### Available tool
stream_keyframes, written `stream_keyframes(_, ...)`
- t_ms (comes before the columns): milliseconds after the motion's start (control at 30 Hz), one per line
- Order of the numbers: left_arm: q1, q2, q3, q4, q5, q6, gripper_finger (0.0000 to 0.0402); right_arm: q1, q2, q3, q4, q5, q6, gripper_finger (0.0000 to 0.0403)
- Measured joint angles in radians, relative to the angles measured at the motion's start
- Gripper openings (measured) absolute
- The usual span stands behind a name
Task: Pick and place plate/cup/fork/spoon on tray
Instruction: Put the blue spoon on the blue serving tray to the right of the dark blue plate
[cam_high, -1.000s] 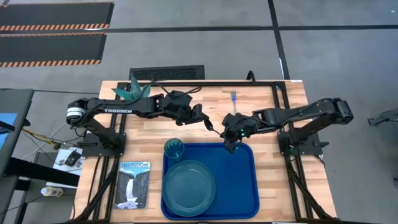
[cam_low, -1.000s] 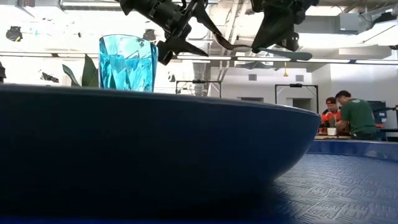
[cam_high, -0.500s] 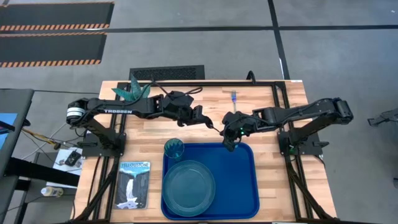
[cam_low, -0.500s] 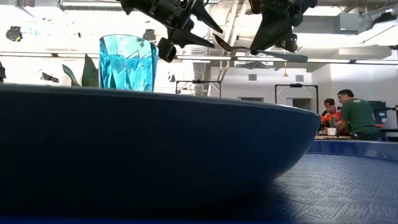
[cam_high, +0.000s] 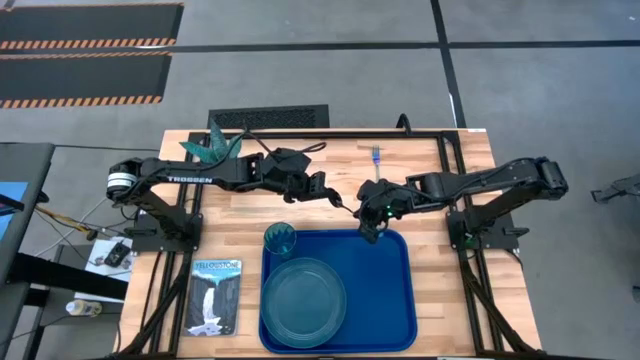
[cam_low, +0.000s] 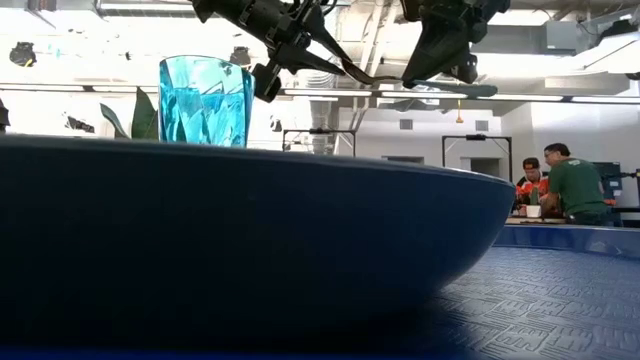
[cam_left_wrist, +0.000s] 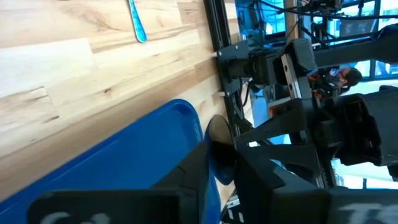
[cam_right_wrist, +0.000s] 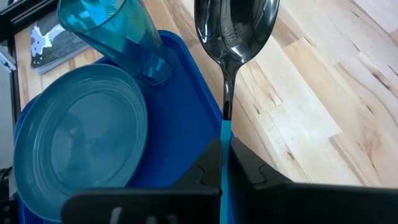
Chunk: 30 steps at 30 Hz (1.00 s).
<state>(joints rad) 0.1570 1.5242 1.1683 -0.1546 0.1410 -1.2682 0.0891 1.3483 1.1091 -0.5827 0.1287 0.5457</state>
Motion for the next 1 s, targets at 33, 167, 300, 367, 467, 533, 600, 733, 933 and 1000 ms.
stream_keyframes(33, 0.000, 0.000, 0.000, 0.000, 0.004, 0.001, 0.0048, 0.000, 0.000, 0.000, 0.000, 0.000, 0.001, 0.0023)
stream_keyframes(167, -0.002, 0.015, -0.002, -0.004, 0.029, 0.007, 0.0020, 0.000, 0.000, 0.000, 0.003, -0.011, 0.003, 0.0026)
stream_keyframes(300, -0.006, 0.033, -0.002, -0.008, 0.031, 0.019, 0.0005, 0.001, -0.001, 0.000, 0.003, -0.026, 0.021, 0.0028)
stream_keyframes(367, -0.006, 0.032, -0.002, -0.010, 0.031, 0.020, 0.0004, 0.001, -0.001, 0.000, 0.002, -0.026, 0.034, 0.0037)
stream_keyframes(467, -0.006, 0.031, -0.002, -0.023, 0.035, 0.047, 0.0001, 0.001, -0.004, 0.001, -0.017, -0.014, 0.051, 0.0069)
stream_keyframes(533, -0.005, 0.031, -0.001, -0.017, 0.051, 0.056, 0.0001, 0.000, -0.030, 0.001, -0.043, -0.002, 0.053, 0.0098)
stream_keyframes(600, -0.003, 0.031, 0.001, -0.013, 0.069, 0.076, 0.0000, 0.000, -0.066, 0.001, -0.059, 0.000, 0.054, 0.0129)
stream_keyframes(733, -0.003, 0.031, 0.031, -0.073, 0.070, 0.118, 0.0000, 0.013, -0.166, 0.000, -0.104, 0.000, 0.078, 0.0187)
stream_keyframes(933, 0.002, 0.032, 0.138, -0.194, 0.012, 0.242, 0.0000, 0.070, -0.357, 0.000, -0.188, 0.001, 0.147, 0.0234)
stream_keyframes(1000, 0.002, 0.043, 0.178, -0.228, 0.008, 0.287, 0.0000, 0.098, -0.419, 0.001, -0.206, 0.010, 0.177, 0.0236)
